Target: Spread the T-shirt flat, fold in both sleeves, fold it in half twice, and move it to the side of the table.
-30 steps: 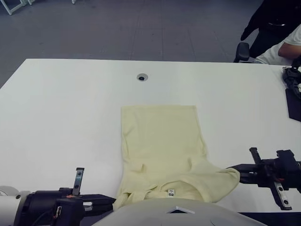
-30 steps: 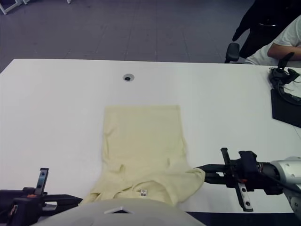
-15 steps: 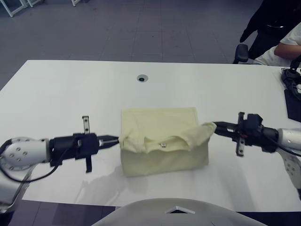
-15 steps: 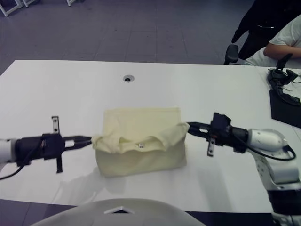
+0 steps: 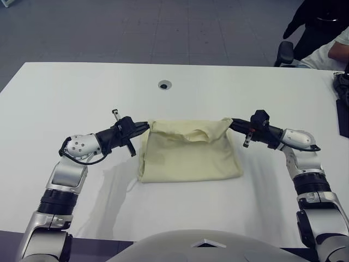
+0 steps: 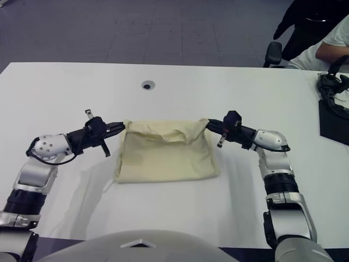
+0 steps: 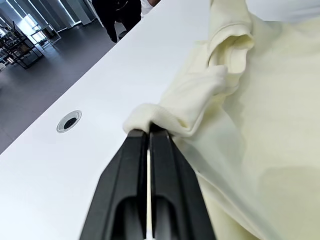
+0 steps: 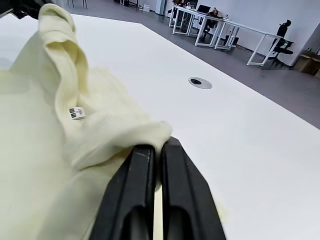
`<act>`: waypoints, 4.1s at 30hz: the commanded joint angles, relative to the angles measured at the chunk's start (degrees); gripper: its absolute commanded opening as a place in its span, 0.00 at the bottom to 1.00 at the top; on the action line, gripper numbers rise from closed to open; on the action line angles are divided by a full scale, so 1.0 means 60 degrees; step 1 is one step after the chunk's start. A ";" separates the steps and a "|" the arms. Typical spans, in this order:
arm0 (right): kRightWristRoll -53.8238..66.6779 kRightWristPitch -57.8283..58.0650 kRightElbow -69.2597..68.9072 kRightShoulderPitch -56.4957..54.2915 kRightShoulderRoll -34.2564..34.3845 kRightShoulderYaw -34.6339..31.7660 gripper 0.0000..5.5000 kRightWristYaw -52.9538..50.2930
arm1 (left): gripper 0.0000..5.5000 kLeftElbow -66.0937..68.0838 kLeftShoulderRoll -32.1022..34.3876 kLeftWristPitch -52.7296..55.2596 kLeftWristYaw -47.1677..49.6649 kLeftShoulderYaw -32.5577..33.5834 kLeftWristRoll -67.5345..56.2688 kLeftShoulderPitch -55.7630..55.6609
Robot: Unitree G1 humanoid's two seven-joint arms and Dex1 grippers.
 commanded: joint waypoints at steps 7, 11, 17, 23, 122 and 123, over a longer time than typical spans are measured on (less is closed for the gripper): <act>0.0351 0.0080 0.1007 -0.1003 0.0898 -0.1554 0.23 -0.2392 | 0.14 0.1364 -0.1622 0.0757 0.2926 0.0767 0.0330 -0.0958; 0.0175 -0.0043 0.0948 -0.0988 0.1156 -0.1659 0.34 -0.2909 | 0.26 0.2161 -0.2355 0.1527 0.4021 0.1325 -0.0002 -0.1628; -0.0519 -0.0350 0.0382 -0.0820 0.1216 -0.1025 0.51 -0.2768 | 0.44 0.2277 -0.2544 0.1782 0.4292 0.1410 0.0011 -0.1844; -0.4542 -0.2071 0.1933 -0.1560 0.0376 0.1229 0.69 -0.4003 | 0.62 0.0935 -0.2456 0.1471 0.4706 0.1454 0.0416 -0.1360; -0.6038 -0.5746 -0.4775 0.3886 -0.3276 0.3713 0.00 -0.3034 | 0.00 -0.2583 0.2659 -0.4533 0.1846 -0.0480 0.5361 0.5376; -0.6007 -0.5724 -0.4748 0.3878 -0.3291 0.3750 0.00 -0.3027 | 0.00 -0.2700 0.2663 -0.4498 0.1807 -0.0460 0.5185 0.5438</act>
